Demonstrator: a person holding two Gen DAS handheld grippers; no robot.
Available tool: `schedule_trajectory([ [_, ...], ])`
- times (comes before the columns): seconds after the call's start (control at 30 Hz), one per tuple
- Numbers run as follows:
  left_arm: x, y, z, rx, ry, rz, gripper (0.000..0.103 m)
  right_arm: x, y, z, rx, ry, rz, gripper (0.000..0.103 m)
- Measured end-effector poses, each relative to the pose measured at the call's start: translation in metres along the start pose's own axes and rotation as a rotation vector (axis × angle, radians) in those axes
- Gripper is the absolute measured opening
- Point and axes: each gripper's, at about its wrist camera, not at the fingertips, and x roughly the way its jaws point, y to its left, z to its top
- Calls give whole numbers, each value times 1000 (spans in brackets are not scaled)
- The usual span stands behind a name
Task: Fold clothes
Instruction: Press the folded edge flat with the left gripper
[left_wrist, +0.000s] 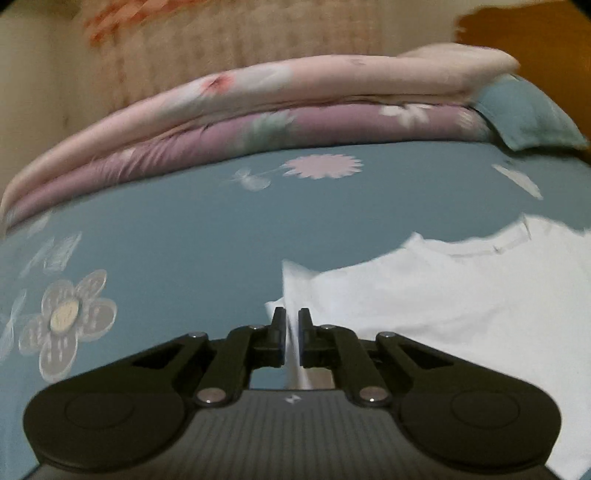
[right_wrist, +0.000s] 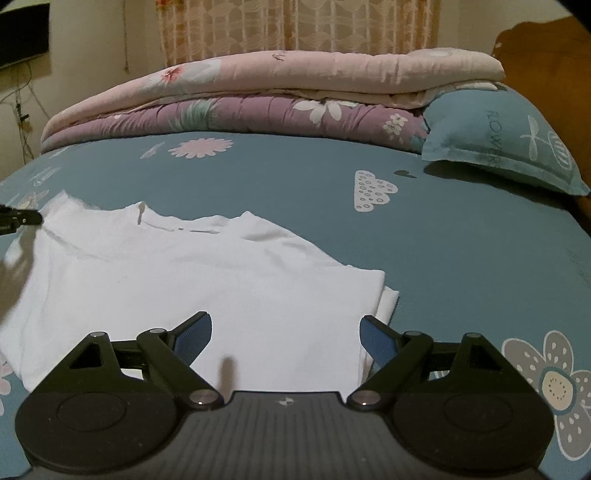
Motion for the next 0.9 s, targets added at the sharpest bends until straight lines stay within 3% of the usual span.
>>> schedule_trajectory([
  [0.1, -4, 0, 0, -24, -17, -36, 12, 0, 0, 2, -1, -4, -6, 91],
  [0.17, -8, -4, -1, -31, -30, -81, 23, 1, 0, 3, 5, -9, 8, 91],
  [0.23, -10, -19, -5, 10, -10, -165, 35, 5, 0, 4, 10, 0, 35, 91],
  [0.33, -2, -38, -11, 84, 48, -245, 41, 19, 3, 5, -10, 16, 65, 91],
  [0.4, 8, -44, -16, 102, 81, -254, 44, 34, -1, 7, 6, 41, 79, 83],
  [0.47, 18, -41, -16, 73, 88, -241, 55, 57, -9, 6, 17, 90, 41, 81],
  [0.53, 27, -33, -11, 25, 95, -229, 55, 64, -18, 5, 31, 70, 36, 79],
  [0.6, 28, -24, -3, -15, 115, -235, 52, 62, -21, 10, 63, 76, 11, 69],
  [0.7, 7, -25, -3, 19, 98, -214, 50, 40, -11, 13, 36, 63, -13, 69],
  [0.8, -19, -21, -22, 70, 68, -301, 59, 8, 7, 4, -16, 39, 60, 69],
  [0.9, -35, -5, -57, 19, 157, -300, 59, -14, 16, -16, -17, 58, 94, 69],
])
